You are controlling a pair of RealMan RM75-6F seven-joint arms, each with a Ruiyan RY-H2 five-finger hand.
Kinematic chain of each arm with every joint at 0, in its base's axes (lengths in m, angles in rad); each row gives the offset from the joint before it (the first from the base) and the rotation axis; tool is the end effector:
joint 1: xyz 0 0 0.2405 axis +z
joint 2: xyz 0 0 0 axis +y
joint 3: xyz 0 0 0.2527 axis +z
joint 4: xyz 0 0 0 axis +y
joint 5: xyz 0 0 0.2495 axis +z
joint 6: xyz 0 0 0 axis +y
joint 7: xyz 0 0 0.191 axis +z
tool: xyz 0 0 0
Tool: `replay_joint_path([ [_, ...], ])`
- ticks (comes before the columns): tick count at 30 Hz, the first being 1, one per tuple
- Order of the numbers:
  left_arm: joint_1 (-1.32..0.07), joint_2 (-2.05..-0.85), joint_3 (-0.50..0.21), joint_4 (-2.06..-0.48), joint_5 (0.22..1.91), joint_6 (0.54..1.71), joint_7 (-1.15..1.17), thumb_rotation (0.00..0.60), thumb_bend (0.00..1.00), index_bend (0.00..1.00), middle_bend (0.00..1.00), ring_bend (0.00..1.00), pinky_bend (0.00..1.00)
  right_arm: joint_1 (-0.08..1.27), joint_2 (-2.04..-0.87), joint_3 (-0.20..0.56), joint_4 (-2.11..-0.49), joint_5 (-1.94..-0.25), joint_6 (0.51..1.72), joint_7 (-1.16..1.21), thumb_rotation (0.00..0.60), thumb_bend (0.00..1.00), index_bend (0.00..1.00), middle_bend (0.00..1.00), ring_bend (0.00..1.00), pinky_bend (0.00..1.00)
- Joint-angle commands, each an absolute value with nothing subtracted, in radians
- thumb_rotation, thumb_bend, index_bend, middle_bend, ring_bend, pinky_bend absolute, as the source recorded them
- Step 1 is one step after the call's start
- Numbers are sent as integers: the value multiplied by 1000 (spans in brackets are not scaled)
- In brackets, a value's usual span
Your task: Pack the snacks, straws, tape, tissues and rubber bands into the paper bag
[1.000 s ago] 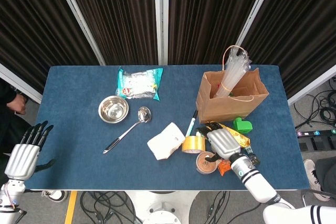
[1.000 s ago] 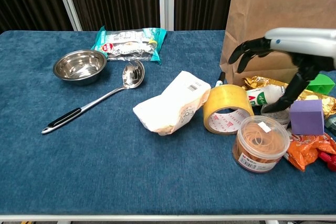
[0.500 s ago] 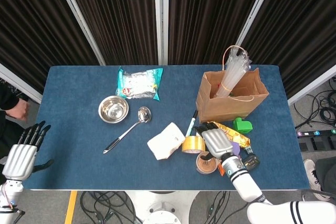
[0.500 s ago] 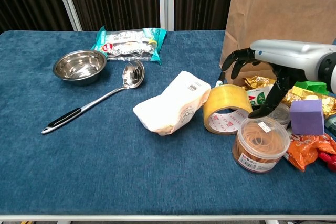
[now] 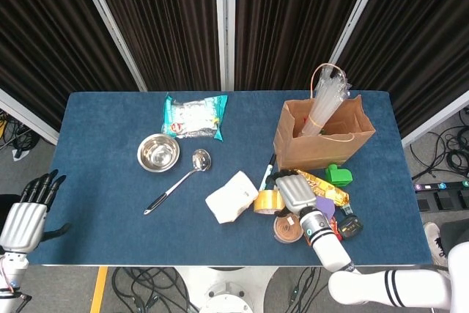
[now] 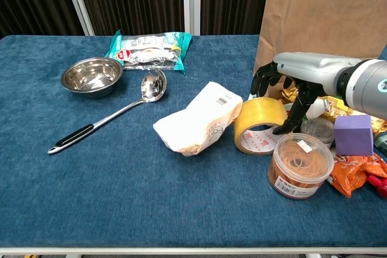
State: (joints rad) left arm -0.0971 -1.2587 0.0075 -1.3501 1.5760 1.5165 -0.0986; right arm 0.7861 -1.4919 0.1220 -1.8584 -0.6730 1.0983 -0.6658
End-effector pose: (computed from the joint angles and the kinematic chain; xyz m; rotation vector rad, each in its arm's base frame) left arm -0.3520 0.2240 0.0924 -1.4730 -0.8671 -0.9169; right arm -0.1143 -0.3255 -0.0807 1.8580 -1.1764 0.7042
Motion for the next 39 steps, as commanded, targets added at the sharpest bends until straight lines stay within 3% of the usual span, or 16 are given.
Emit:
replay_joint_path([
  [1, -96, -1259, 8, -1348, 1576, 1517, -102, 600, 156, 66, 51, 0, 123, 792, -1500, 122, -1850, -666, 1099, -670, 600, 0, 330, 296, 214, 265],
  [13, -94, -1262, 13, -1345, 1581, 1515, -103, 600, 156, 66, 51, 0, 123, 807, -1512, 115, -1839, -631, 1105, -685, 600, 2, 426, 367, 305, 389],
  [21, -97, -1260, 9, -1355, 1581, 1514, -98, 600, 156, 66, 51, 0, 123, 804, -1507, 115, -1850, -659, 1147, -691, 600, 158, 579, 484, 431, 531],
  [28, -96, -1254, 8, -1365, 1587, 1521, -92, 600, 156, 66, 51, 0, 123, 797, -1484, 118, -1884, -674, 1159, -681, 600, 185, 595, 498, 446, 548],
  [31, -98, -1250, 8, -1371, 1589, 1521, -88, 600, 156, 66, 51, 0, 123, 794, -1454, 135, -1927, -694, 1173, -670, 600, 183, 595, 498, 446, 548],
  [39, -102, -1245, 9, -1396, 1605, 1526, -70, 600, 156, 66, 51, 0, 123, 764, -1257, 191, -2240, -757, 1269, -665, 600, 185, 595, 499, 446, 548],
])
